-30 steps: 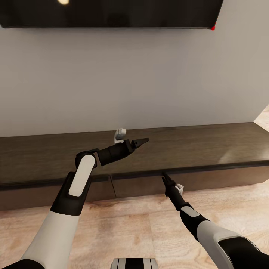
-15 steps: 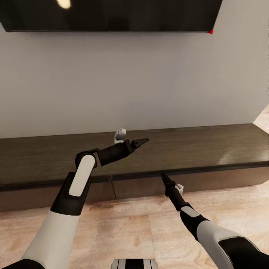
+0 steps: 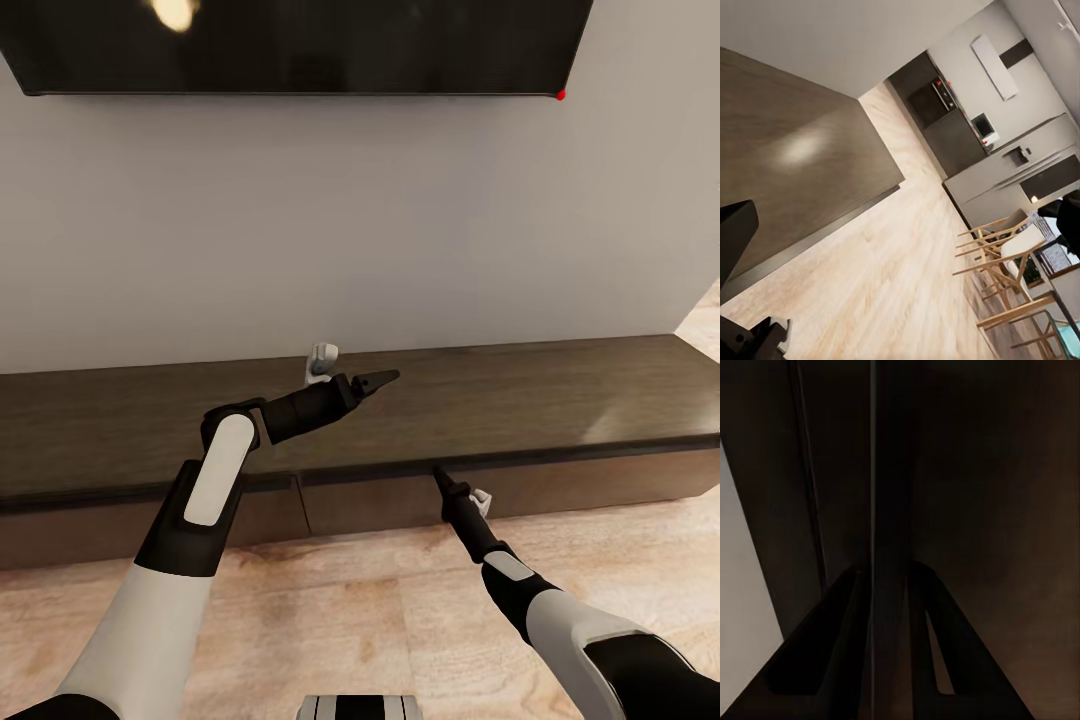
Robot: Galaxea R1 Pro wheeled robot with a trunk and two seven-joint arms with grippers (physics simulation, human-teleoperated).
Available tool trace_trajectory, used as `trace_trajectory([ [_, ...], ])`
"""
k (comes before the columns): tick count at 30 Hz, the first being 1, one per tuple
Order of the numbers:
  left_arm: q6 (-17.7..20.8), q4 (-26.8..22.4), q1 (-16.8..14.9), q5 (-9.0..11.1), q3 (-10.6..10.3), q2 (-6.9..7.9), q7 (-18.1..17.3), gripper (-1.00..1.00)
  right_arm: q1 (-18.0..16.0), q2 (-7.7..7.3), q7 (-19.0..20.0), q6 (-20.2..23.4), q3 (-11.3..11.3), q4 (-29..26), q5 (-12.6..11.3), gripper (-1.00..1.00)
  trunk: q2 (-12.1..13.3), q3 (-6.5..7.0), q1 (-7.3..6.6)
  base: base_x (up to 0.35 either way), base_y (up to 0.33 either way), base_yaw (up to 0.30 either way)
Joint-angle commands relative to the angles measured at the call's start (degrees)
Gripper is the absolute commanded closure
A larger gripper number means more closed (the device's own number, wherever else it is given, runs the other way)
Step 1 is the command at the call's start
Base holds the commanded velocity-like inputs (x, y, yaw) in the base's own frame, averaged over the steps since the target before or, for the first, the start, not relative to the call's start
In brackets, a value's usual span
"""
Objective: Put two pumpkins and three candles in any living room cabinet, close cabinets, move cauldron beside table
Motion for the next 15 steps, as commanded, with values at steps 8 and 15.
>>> trace_trajectory([
  [8,0.21,0.02,-0.03,-0.28,0.06,-0.04,-0.34,-1.00,-0.65,-0.01,-3.13,0.39,-0.26,0.16,-0.76,1.00,-0.01,-0.03,0.00,0.000,0.000,0.000],
  [15,0.21,0.02,-0.03,-0.28,0.06,-0.03,-0.35,-1.00,-0.65,-0.01,-3.14,0.39,-0.26,0.16,-0.76,1.00,-0.01,-0.03,0.00,0.000,0.000,0.000],
])
